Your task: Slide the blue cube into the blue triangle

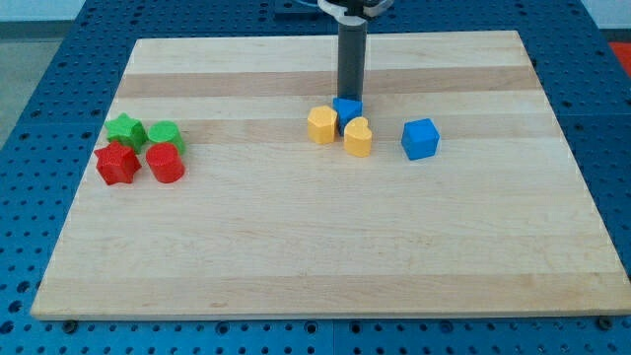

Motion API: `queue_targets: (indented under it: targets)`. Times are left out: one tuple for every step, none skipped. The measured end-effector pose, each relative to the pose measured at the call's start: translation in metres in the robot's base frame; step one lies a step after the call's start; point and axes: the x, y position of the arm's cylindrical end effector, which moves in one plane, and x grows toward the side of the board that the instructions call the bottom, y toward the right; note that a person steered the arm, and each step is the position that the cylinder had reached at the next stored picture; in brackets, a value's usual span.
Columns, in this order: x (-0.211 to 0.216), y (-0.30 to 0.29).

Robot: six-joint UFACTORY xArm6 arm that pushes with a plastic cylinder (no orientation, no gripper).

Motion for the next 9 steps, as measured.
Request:
queue_targets:
  targets:
    - [0.000, 0.010]
    - [0.000, 0.036]
    - [0.000, 0.072]
    - [0.000, 0.113]
    - [0.004, 0.144]
    - [0.017, 0.160]
    - [0.031, 0.162]
    - [0.048, 0.162]
    - [0.068, 0.162]
